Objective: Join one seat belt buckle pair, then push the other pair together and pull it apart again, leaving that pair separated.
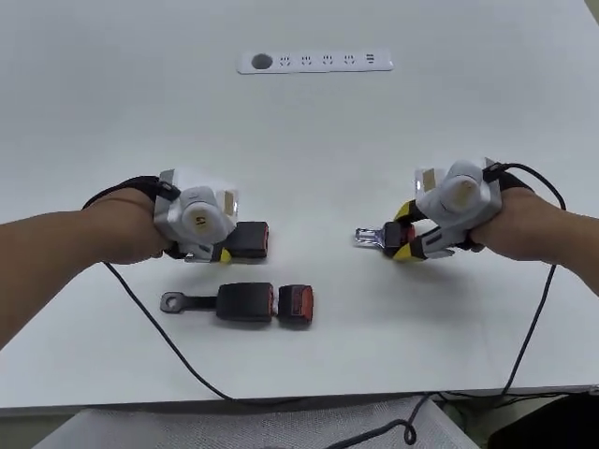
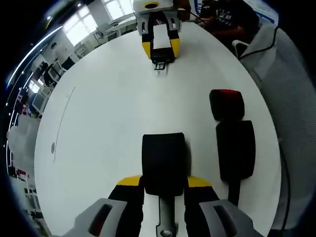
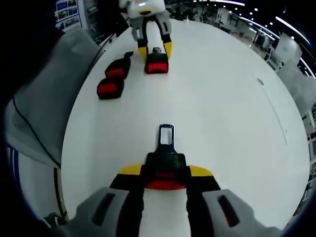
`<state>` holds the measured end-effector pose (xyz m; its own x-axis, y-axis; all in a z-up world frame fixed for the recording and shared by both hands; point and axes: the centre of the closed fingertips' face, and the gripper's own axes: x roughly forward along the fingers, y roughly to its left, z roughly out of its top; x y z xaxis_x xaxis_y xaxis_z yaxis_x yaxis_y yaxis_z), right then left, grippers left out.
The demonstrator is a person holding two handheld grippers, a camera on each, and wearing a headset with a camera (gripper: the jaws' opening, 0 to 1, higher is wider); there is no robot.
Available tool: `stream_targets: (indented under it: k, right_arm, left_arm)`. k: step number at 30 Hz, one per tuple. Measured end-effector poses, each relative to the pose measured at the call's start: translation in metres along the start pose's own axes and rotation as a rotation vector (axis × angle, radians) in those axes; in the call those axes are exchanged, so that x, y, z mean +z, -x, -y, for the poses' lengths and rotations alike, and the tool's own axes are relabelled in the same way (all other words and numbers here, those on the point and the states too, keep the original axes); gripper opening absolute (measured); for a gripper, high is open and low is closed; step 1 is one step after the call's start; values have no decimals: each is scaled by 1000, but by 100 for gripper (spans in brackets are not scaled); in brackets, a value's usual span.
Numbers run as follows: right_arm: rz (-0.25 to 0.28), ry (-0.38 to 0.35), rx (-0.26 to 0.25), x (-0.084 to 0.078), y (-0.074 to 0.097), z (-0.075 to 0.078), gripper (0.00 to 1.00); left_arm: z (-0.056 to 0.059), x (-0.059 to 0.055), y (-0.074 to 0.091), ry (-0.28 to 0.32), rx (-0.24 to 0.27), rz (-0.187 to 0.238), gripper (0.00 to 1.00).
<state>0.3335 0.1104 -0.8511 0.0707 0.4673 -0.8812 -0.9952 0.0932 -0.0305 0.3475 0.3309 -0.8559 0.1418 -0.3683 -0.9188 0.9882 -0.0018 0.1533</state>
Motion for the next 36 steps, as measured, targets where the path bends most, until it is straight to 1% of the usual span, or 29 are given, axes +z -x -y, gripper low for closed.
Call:
stream_targets:
  k: [1,2,7,10,12,17,18,19,20,25,32,36]
  right_arm:
    - [-1,-2,-1,0,0,0,32]
    - [-5,-1,-4,0,0,0,32]
    - [-12,-4,-8,0,0,0,32]
    - [-48,-16,-15,1,0,0,33]
    - [-48,-8,-18,5,-2,-1,33]
    - [-36,4,-20,23,-11,-2,33]
    - [-31,1,-18,29,-14,-3,33]
    - [-30,2,-18,31,-15,-3,33]
    - [-23,18,-18,39,-19,-4,33]
    - [0,26,-16,60,-31,-6,33]
    - [22,29,-18,84,-46,-3,33]
    - [29,49,-8,97,-57,-4,33]
  left_arm:
    - [0,0,0,20,-2,4,32]
    - [1,0,0,27,-3,7,32]
    - [1,-1,-1,29,-8,13,32]
    - [1,-1,-2,24,-11,8,32]
    - [1,-1,-2,21,-9,0,32]
    - [1,-2,-3,28,-6,-6,32]
    - [1,-2,-3,28,-6,-8,32]
    - [1,-2,-3,28,-6,-8,32]
    - [1,-3,-3,27,-7,-10,32]
    - [1,-3,-2,20,-8,-9,32]
    - [2,-3,-2,17,-11,-7,32]
    - [2,-3,-2,18,-17,-10,32]
